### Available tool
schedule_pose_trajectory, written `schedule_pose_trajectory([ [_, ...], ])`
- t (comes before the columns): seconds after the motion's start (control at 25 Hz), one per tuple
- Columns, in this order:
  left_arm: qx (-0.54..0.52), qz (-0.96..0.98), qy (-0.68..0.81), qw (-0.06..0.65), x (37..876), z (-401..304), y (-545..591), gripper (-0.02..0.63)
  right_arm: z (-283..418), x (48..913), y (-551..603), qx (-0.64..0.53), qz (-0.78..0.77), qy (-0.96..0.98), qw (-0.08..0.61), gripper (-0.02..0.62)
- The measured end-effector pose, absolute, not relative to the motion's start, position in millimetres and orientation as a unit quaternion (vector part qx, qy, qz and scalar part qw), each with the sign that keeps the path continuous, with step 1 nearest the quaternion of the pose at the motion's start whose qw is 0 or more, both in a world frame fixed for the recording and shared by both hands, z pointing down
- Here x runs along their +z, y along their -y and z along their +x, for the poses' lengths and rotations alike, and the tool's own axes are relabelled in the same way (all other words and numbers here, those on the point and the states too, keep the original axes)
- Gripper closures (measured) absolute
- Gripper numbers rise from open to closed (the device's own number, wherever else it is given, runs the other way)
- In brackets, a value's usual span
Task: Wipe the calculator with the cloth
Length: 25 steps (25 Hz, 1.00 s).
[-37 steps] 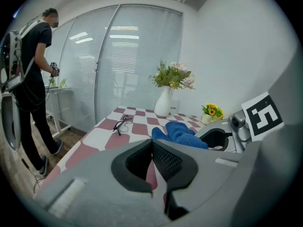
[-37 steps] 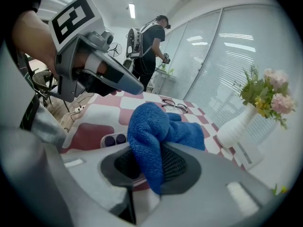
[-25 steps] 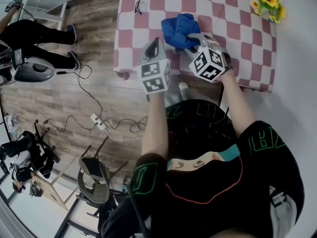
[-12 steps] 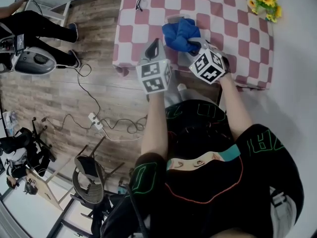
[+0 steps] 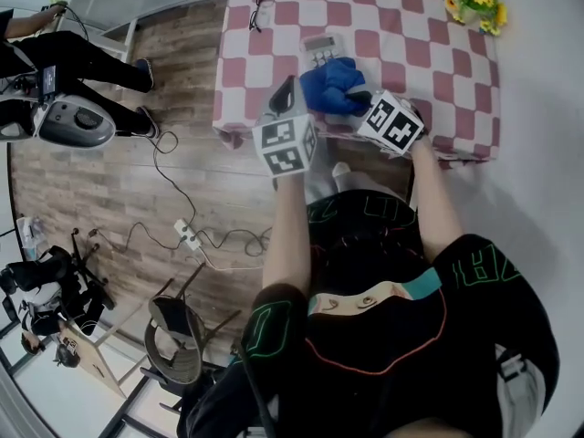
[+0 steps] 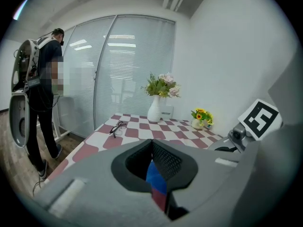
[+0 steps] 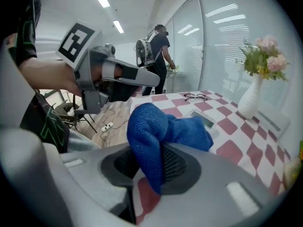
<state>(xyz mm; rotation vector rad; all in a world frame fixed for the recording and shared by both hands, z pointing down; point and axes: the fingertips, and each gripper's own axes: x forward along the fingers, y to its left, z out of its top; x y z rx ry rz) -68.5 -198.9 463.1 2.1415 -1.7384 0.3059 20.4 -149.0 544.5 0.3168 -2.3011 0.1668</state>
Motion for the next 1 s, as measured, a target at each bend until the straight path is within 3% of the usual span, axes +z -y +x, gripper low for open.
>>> schedule_pose_trajectory([
  [0.6, 0.059, 0.780, 0.613, 0.110, 390.1, -57.5, 240.1, 0.595, 53.6, 438.4, 240.9, 0.102, 0.221, 0.944, 0.224, 0.491],
  [1.0, 0.006, 0.776, 0.630, 0.017, 291.8, -72.9, 295.7, 0.595, 82.2, 329.7, 308.9, 0.054, 0.403, 0.910, 0.083, 0.491],
])
